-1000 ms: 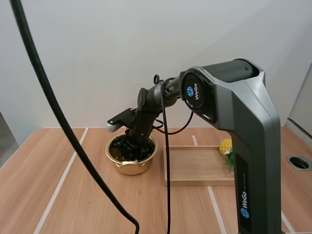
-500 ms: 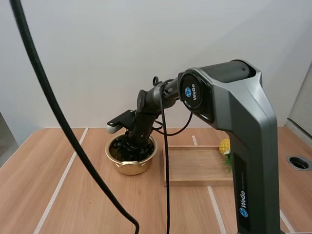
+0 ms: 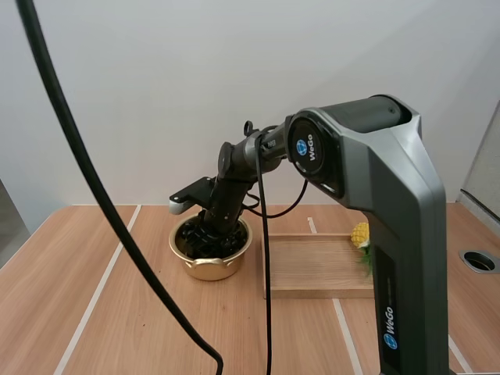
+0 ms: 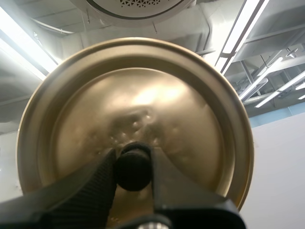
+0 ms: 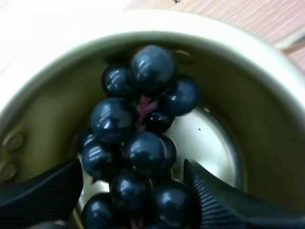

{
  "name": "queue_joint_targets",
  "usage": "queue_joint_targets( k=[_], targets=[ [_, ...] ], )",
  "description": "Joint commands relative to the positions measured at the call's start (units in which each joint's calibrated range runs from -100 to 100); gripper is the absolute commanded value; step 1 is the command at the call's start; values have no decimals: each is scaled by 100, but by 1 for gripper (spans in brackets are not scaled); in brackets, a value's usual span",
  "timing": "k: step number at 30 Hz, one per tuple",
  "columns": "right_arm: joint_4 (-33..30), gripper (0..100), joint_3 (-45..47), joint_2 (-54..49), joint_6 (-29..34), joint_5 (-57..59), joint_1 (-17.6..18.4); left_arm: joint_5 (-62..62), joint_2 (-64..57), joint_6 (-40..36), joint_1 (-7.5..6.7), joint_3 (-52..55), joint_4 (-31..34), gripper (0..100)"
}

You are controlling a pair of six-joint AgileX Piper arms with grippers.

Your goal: Open the pot, put the grape inside, and close it

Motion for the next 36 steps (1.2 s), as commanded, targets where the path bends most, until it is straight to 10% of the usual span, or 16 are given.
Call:
queue_joint_targets(
  k=[1,36],
  targets=[
    [-119,100,44,-355,-30,224,-23,-191,-28,-13,-16,-23,36,0],
    [-1089,100,44,-5582,905,3150,-23,-191,-28,-13,-16,-23,36,0]
  ],
)
